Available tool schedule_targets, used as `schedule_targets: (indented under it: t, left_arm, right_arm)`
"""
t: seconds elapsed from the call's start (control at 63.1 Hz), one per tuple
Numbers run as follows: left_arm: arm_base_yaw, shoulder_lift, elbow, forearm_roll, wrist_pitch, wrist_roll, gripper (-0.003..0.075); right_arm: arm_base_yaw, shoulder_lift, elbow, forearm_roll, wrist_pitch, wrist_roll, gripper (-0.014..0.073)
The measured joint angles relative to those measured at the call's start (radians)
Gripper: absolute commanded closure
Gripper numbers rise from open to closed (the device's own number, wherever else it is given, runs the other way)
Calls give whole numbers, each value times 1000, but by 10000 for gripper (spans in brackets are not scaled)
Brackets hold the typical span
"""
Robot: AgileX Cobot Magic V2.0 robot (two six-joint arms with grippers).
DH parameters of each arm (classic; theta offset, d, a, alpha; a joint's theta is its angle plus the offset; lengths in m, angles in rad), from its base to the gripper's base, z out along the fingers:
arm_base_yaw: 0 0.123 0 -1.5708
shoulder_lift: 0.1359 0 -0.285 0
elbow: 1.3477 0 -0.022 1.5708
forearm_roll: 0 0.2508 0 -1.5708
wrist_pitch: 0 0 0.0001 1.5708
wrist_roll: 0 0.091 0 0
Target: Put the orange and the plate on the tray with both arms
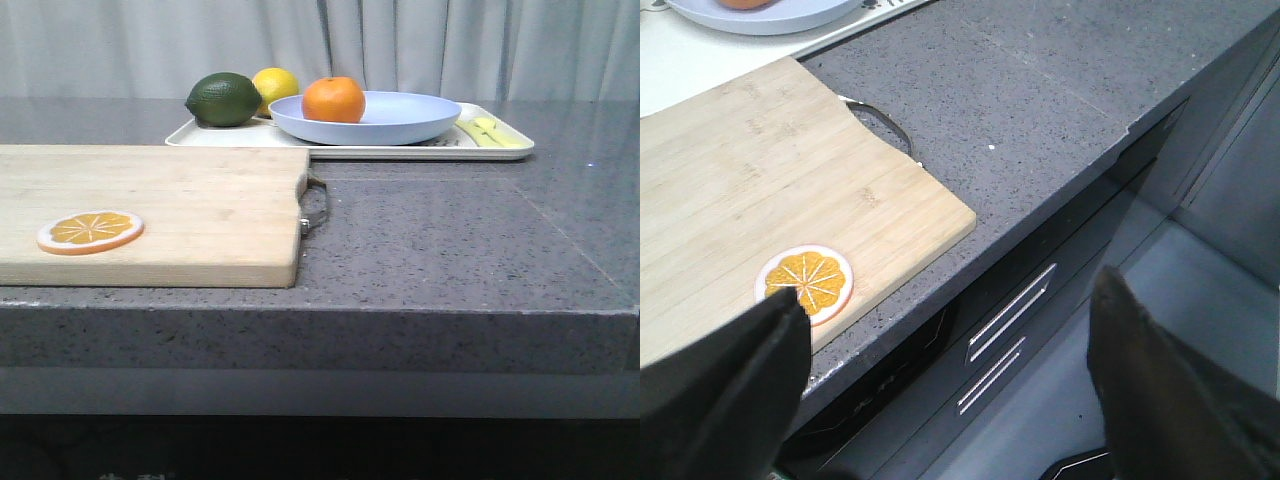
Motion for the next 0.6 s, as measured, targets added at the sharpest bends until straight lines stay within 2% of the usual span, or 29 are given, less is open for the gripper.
schedule_targets:
  t: [0.111,0.222,0.269,0.507,0.571,0.602]
  left_arm:
    - [0,0,0,0,0,0,178]
    - [0,0,0,0,0,0,258]
    - [0,0,0,0,0,0,320]
    - [0,0,0,0,0,0,665]
    - [0,0,0,0,0,0,737]
    - [0,0,0,0,0,0,737]
  right_arm:
    - [0,-37,21,0,-6,0,169]
    - [0,-39,26,0,-16,0,195]
    - [0,-41,26,0,-18,0,244]
    - [0,-41,26,0,-18,0,606]
    - [0,-41,26,0,-18,2,668]
    - [0,-41,26,0,-18,2,663]
